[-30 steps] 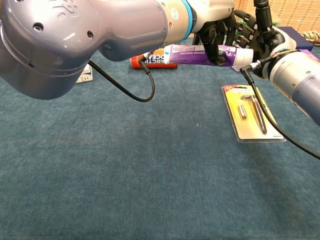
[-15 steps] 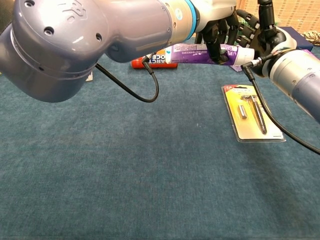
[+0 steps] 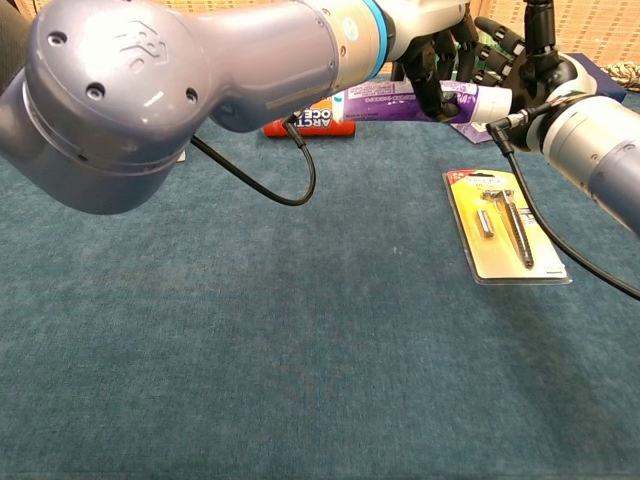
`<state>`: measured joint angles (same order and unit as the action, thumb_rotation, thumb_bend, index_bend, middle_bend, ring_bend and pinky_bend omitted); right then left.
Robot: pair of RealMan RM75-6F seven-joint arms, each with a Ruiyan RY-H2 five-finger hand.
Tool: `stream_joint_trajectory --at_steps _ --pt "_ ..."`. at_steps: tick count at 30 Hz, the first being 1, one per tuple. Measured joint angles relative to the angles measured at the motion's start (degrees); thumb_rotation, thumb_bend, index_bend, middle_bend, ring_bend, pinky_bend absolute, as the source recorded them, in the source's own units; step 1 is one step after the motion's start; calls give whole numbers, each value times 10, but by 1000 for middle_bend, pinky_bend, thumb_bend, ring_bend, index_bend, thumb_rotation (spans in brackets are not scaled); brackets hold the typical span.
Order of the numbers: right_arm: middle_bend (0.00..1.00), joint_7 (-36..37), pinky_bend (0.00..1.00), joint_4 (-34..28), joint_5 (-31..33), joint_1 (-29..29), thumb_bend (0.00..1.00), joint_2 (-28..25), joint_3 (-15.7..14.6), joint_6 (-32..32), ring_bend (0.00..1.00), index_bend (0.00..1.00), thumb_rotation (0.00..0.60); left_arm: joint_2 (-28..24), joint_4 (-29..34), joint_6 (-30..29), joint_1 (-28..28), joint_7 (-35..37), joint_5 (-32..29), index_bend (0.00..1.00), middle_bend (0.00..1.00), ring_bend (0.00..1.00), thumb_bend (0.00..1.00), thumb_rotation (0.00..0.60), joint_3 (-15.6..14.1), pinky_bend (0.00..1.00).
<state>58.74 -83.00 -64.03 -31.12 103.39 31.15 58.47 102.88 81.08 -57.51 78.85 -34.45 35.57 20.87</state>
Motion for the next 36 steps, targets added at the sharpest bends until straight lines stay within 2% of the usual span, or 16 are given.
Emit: stream_joint_trajectory --at_steps 20,36 --pt "0 0 0 5 -2 -5 0 3 1 -5 0 0 182 7 -4 7 -5 -3 6 668 568 578 383 600 12 533" --pt "0 -38 0 24 -14 0 0 -38 -8 -5 0 0 181 -44 45 14 -39 -12 22 659 567 566 383 600 -23 533"
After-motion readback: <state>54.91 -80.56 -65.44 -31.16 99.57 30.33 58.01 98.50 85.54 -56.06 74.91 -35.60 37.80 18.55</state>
